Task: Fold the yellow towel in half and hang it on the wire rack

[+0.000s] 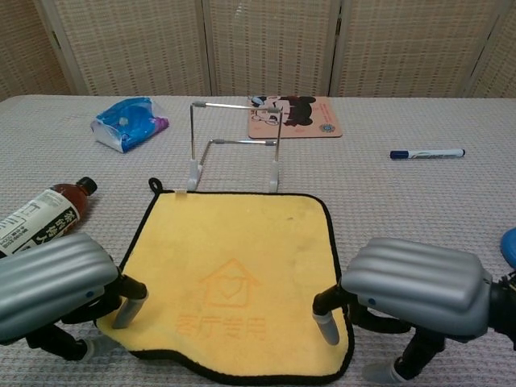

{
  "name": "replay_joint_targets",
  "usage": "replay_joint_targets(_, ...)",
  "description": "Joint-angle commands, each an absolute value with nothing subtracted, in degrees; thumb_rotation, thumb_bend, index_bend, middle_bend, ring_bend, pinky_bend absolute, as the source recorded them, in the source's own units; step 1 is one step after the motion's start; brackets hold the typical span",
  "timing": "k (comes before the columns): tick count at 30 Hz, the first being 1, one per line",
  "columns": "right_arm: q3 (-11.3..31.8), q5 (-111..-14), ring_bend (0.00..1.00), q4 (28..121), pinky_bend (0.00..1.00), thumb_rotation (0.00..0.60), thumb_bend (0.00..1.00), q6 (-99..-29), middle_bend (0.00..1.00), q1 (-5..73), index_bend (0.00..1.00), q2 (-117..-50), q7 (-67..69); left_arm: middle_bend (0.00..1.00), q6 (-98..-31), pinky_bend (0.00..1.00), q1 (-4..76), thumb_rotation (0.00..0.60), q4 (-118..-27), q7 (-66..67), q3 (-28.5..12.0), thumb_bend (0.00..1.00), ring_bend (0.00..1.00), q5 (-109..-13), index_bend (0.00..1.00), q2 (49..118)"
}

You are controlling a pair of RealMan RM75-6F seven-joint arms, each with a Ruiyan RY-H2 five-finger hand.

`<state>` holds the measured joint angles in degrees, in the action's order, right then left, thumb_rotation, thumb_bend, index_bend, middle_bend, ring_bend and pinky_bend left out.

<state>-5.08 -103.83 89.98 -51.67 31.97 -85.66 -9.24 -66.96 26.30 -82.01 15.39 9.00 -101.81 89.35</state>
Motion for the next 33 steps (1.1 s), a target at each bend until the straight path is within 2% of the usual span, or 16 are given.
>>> replay_joint_targets(1, -5.0, -103.0, 0.97, 89.0, 1.00, 0.600, 0.23, -51.3, 0.94, 32.4, 0.49, -86.9, -10.2, 0.96, -67.1, 0.92, 26.2, 0.600, -81.9, 15.2, 9.1, 0.53, 0.80, -101.9, 0.65, 89.4)
replay_joint_targets(14, -5.0, -100.6, 0.97, 85.8, 1.00, 0.600, 0.29, -50.3, 0.94, 33.8, 0.49, -90.4, -13.0, 0.96, -67.5, 0.92, 26.0, 0.600, -81.6, 14.7, 9.2, 0.53, 0.80, -102.0, 0.65, 89.5)
replay_joint_targets(24, -5.4, -100.2, 0.98, 84.4, 1.00, 0.600, 0.41, -52.5, 0.96, 33.9, 0.58, -92.0, -12.9, 0.96, -68.3, 0.92, 25.9, 0.600, -81.1, 13.0, 9.2, 0.53, 0.80, -102.4, 0.65, 89.5)
replay_joint_targets(33, -4.1, -98.1, 0.98, 86.1, 1.00, 0.600, 0.42, -55.0, 0.96, 33.6, 0.61, -91.0, -11.7, 0.96, -68.1, 0.92, 27.5, 0.600, -82.6, 8.7, 7.8, 0.53, 0.80, -102.0, 0.65, 88.0)
